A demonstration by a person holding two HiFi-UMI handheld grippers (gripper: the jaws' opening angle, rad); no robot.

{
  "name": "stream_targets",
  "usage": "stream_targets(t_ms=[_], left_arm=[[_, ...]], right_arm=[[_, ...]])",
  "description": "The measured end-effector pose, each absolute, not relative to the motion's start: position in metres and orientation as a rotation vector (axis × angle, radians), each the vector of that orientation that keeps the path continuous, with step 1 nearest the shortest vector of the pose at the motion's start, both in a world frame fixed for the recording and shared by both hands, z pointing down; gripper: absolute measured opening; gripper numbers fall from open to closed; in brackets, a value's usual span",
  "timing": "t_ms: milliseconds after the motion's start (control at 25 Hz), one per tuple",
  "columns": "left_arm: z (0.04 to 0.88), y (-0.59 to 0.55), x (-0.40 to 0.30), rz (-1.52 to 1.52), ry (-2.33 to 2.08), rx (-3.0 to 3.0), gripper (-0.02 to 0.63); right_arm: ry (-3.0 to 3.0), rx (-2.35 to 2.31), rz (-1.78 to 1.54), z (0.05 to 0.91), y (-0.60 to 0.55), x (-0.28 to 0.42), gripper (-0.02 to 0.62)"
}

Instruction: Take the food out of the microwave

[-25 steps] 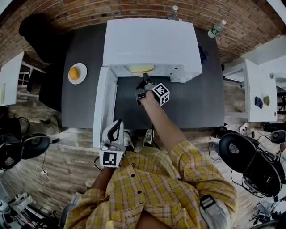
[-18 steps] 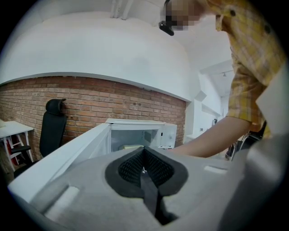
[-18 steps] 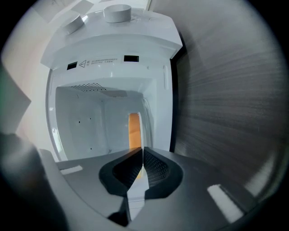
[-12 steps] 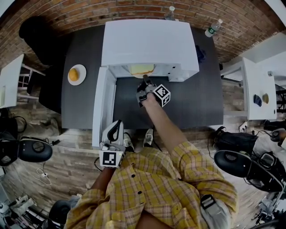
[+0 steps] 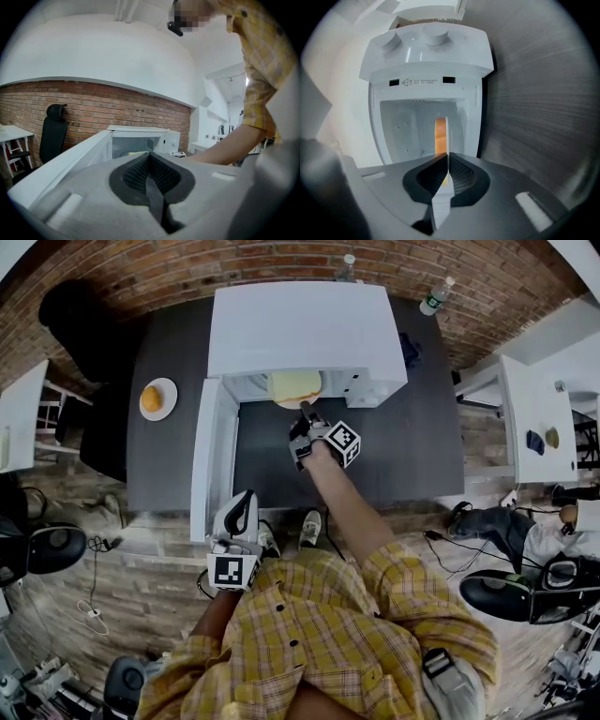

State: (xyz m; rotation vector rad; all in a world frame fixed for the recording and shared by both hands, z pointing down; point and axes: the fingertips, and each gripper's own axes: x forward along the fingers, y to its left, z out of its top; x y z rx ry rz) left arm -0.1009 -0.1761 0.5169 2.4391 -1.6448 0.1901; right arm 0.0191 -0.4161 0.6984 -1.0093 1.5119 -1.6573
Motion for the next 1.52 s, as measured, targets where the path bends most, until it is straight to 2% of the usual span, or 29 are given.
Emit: stream_targets(t_ms=[1520], left_arm=[[0.486,-0.158,-0.079,0.042,-1.522,2.643,-0.002]], right_arm=[[1.595,-0.818,-1.527,0.576,-0.271,0.035,0.01]])
